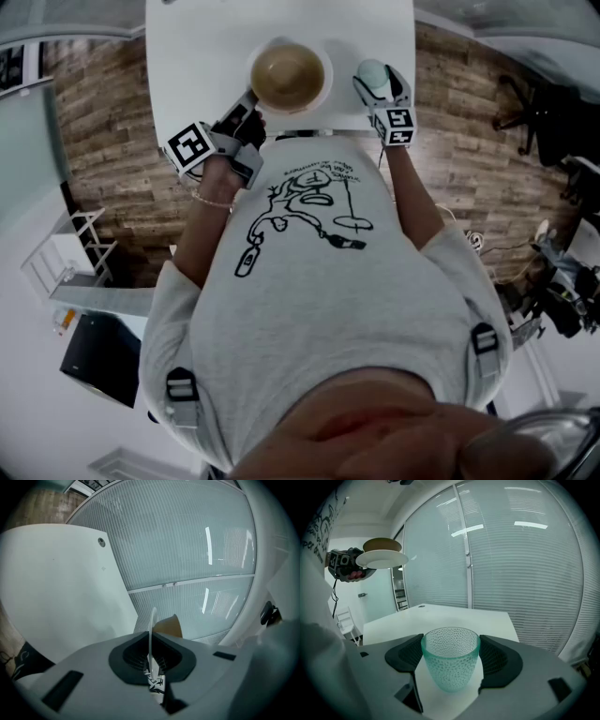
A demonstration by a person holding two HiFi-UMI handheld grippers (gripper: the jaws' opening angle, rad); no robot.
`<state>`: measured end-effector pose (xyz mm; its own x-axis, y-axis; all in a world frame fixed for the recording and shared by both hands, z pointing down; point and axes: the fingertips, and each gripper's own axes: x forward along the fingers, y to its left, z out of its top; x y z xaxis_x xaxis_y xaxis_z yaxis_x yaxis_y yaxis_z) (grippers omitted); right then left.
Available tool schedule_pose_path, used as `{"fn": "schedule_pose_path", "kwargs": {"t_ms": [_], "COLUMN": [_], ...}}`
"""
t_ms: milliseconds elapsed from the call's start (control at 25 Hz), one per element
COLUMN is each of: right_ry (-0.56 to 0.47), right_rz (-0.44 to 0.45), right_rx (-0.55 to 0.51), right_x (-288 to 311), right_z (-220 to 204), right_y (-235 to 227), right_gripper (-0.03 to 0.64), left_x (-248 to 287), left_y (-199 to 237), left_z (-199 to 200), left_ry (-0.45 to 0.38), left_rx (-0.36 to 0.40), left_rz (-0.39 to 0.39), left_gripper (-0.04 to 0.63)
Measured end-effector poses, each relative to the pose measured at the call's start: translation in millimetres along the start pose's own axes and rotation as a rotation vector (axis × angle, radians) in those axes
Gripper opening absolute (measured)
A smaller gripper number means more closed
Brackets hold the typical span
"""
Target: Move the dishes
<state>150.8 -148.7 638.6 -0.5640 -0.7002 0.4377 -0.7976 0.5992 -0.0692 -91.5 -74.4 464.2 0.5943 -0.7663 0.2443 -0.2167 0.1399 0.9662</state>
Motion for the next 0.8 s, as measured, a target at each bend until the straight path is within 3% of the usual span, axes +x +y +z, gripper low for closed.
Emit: {"fn": "schedule_pose_path", "kwargs": {"t_ms": [800], "right_ry": [0.034], "right_rz": [0.003], "right_rx": [-0.024], "right_x": [-10.9], "right_z": [-27.2], "right_y": [7.5], "right_gripper": [0.373], "left_x": [1.3], "left_y": [-4.7], "left_z": [0.6], "left_ry": [0.010], "left_rx": [-0.002], "left_rz": [-0.009], "left_gripper": [0.012]}}
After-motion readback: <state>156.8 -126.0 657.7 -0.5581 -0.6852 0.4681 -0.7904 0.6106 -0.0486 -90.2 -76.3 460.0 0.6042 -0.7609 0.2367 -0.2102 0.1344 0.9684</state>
